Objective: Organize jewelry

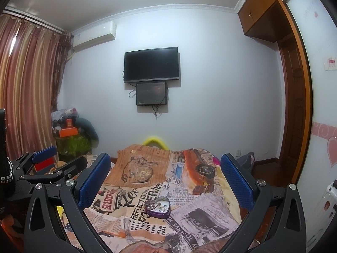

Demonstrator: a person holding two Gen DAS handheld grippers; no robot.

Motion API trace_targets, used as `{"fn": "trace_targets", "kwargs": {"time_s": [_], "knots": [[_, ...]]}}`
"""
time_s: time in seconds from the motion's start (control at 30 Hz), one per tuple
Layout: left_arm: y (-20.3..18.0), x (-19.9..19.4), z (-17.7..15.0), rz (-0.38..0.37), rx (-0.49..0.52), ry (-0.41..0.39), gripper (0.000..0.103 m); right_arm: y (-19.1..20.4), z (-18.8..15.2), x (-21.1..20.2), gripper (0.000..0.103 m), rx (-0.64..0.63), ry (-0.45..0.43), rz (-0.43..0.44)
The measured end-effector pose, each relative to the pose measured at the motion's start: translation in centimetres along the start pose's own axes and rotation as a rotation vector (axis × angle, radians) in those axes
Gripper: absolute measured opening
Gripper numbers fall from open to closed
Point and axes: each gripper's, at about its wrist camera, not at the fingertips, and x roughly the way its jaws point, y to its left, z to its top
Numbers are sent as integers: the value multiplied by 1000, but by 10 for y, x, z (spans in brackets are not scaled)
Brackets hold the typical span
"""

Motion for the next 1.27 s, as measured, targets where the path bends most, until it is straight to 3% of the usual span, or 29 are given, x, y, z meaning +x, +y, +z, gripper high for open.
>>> {"fn": "trace_targets", "kwargs": {"time_s": [1.27], "knots": [[1,10,-4,-39,5,29,99,1,0,9,103,2,27,8]]}}
